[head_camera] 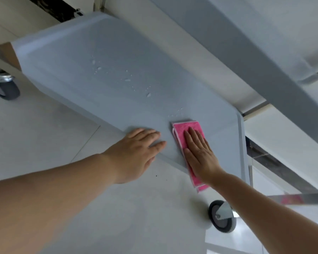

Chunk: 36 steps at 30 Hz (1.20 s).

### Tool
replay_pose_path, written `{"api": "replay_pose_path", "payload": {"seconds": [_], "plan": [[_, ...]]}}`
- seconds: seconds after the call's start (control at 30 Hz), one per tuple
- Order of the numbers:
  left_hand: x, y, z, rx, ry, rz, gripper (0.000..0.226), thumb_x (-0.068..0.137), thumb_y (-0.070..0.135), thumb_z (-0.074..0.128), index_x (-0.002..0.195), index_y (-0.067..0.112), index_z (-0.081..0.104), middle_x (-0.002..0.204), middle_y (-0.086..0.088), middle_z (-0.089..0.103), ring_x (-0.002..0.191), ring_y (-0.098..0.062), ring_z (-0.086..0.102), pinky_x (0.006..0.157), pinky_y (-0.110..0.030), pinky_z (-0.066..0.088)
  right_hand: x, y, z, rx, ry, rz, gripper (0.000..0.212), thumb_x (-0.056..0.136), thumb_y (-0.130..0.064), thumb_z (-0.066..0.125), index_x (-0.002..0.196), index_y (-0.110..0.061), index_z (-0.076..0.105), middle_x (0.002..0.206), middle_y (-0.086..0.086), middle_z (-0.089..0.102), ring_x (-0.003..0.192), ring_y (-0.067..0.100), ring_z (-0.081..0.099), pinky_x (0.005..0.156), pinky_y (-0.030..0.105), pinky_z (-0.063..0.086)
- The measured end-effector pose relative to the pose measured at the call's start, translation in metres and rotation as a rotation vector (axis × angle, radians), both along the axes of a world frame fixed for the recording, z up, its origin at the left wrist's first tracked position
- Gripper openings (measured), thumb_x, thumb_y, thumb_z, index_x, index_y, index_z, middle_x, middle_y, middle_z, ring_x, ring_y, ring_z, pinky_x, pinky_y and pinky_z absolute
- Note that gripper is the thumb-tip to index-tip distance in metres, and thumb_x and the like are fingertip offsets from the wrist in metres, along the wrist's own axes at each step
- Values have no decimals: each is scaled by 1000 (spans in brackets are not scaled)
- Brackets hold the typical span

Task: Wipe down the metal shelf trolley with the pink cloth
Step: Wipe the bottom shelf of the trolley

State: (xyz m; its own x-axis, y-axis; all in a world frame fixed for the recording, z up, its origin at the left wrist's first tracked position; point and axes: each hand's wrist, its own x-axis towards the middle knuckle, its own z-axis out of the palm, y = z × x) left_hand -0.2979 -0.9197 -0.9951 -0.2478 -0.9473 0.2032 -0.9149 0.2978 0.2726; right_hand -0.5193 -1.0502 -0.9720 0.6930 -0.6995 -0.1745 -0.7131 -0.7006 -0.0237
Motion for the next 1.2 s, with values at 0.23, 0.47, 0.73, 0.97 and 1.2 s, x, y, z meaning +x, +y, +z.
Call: {"api": "replay_pose_path", "payload": {"seconds": [0.23, 0.47, 0.73, 0.97, 1.2], "plan": [[17, 3, 1, -46, -16, -77, 53, 96, 31, 32, 146, 12, 24, 152, -12, 25, 141, -24, 18, 116, -37, 5, -1, 18, 18, 47, 38, 153, 57, 92, -49, 5, 144, -28, -7, 156, -6, -13, 142, 5, -16, 117, 27, -9], [53, -6, 9, -122, -99, 77, 53, 92, 36, 25, 127, 11, 56, 137, -14, 49, 129, -28, 44, 109, -44, 28, 15, -7, 19, 5, 64, 463, 54, 98, -37, 18, 147, -21, 1, 157, -1, 0, 146, 15, -3, 118, 33, -4], [85, 1, 0, -183, -93, 163, 53, 92, 38, 28, 124, 9, 58, 136, -14, 51, 126, -30, 46, 108, -44, 31, 43, -72, 11, -32, -43, 258, 53, 95, -36, 21, 143, -19, 8, 154, 2, 8, 145, 19, 5, 119, 38, 6], [105, 10, -9, -192, -104, 178, 54, 93, 39, 27, 132, 10, 51, 140, -13, 46, 127, -29, 45, 107, -44, 27, 47, -154, 7, -132, 52, 58, 50, 101, -18, 32, 145, -3, 14, 155, 15, 6, 145, 26, 3, 119, 37, 4], [122, 25, -15, -235, -89, 194, 51, 95, 36, 29, 135, 11, 47, 144, -12, 42, 131, -28, 39, 109, -44, 26, 70, -209, 3, -237, 240, -48, 58, 92, -19, 52, 141, 1, 29, 155, 21, 12, 144, 36, 7, 117, 45, 9]]}}
